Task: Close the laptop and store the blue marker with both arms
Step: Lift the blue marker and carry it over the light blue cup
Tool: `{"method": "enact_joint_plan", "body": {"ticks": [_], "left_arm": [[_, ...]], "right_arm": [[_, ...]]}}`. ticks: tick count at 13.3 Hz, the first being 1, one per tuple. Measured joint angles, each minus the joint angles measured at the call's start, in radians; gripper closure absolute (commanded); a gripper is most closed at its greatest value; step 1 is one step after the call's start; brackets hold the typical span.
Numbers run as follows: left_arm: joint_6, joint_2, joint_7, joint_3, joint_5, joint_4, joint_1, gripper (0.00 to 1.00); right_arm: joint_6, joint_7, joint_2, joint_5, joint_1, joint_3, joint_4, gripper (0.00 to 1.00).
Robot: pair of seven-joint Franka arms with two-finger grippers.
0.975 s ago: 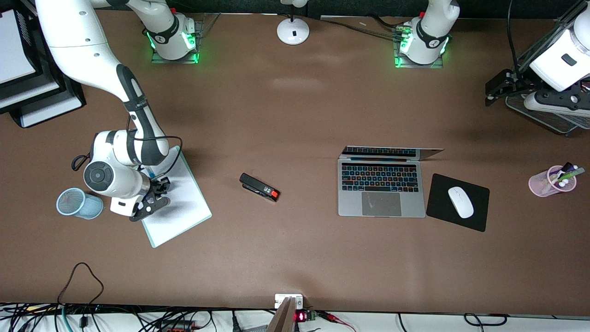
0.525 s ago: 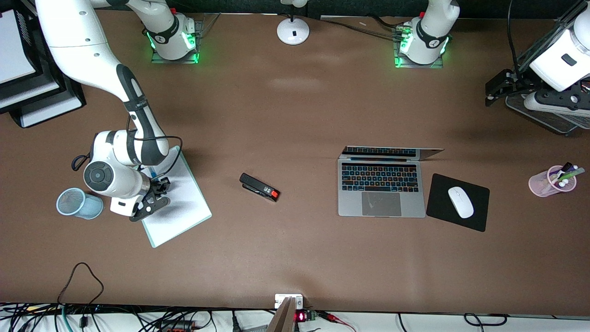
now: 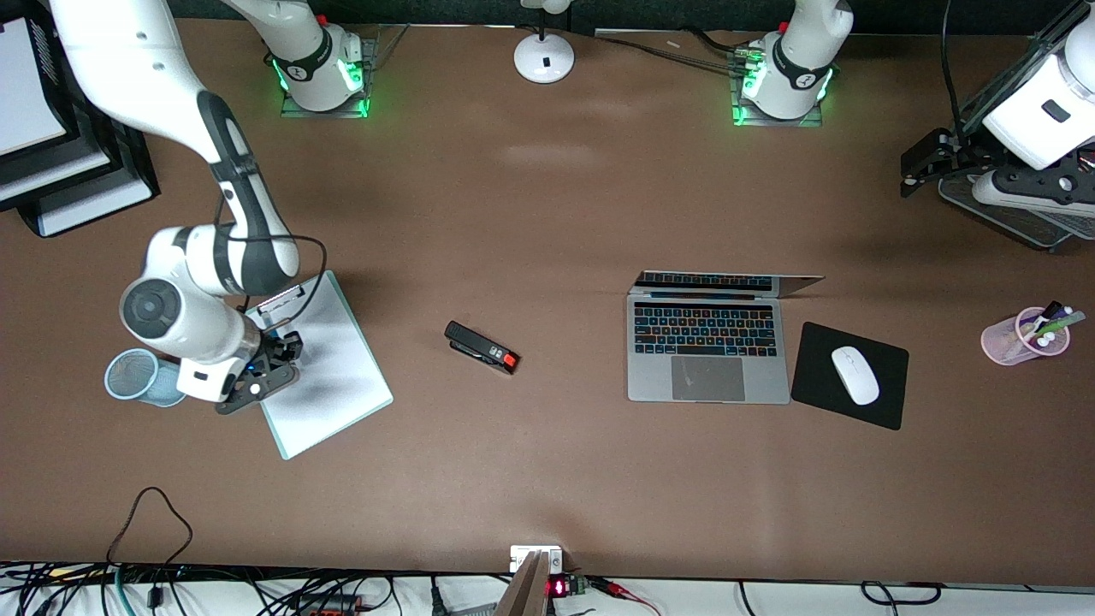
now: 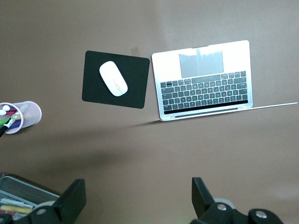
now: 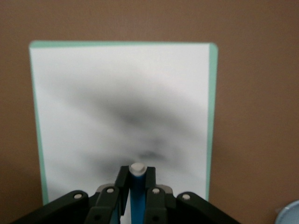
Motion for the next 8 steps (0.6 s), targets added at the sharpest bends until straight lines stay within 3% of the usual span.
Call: {"method": "enact_joint_plan", "body": {"ticks": [3,8], "left_arm": [[0.0,0.0,0.0,0.0,0.0,0.0,0.0,0.0],[0.0,0.0,0.0,0.0,0.0,0.0,0.0,0.0]], "right_arm": [[-0.003,-0.082,-0.088,0.0,0.002,0.001,0.0,0.91],[-0.004,-0.379,-0.216,-0.001,-0.002,-0.007,0.006,0.91]]}}
